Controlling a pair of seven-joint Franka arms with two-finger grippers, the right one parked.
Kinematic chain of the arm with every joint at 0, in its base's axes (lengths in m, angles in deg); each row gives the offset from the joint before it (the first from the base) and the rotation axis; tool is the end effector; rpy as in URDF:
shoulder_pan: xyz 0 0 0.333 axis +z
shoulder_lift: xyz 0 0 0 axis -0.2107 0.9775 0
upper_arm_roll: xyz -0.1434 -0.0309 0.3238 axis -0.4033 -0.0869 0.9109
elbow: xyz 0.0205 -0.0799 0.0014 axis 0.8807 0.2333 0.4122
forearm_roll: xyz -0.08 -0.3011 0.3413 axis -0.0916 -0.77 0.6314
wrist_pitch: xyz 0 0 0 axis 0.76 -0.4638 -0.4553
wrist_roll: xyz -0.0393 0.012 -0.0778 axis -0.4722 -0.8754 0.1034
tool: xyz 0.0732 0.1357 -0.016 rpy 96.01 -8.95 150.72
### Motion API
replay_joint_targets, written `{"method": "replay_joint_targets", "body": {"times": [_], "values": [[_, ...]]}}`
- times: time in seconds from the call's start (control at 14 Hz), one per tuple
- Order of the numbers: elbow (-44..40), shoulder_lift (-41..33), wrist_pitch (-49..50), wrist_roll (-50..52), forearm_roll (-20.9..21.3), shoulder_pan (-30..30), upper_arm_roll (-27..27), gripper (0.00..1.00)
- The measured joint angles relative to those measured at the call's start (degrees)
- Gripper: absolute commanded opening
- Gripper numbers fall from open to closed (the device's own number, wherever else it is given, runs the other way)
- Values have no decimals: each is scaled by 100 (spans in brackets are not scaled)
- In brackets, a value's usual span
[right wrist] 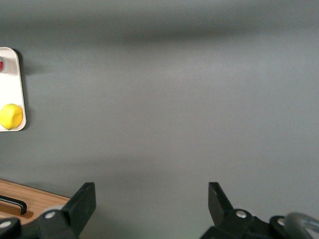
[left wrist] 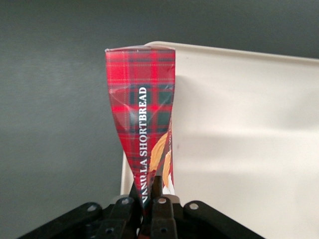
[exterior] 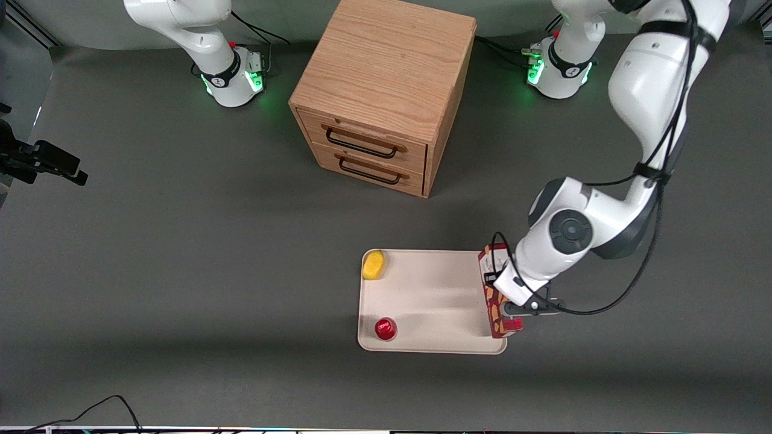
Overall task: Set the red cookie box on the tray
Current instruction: 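Carry the held box over the white tray and lower it, then open the left gripper to release the box on the tray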
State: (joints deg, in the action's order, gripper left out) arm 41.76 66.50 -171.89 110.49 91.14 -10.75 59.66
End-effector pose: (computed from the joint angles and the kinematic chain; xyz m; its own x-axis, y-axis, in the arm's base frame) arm 0.7468 -0.2945 0.2049 0.9898 0.0884 0.1116 0.0795 -0.9934 0.0822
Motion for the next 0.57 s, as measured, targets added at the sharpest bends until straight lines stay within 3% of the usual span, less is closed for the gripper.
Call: {"method": "replay_joint_targets", "body": {"times": [0.14, 0.36, 0.57], "values": [[-20, 115, -131, 291, 227, -22, -29, 100], [-127, -98, 247, 336, 251, 14, -32, 100], [-281, -804, 1640, -135, -192, 130, -29, 100]]}}
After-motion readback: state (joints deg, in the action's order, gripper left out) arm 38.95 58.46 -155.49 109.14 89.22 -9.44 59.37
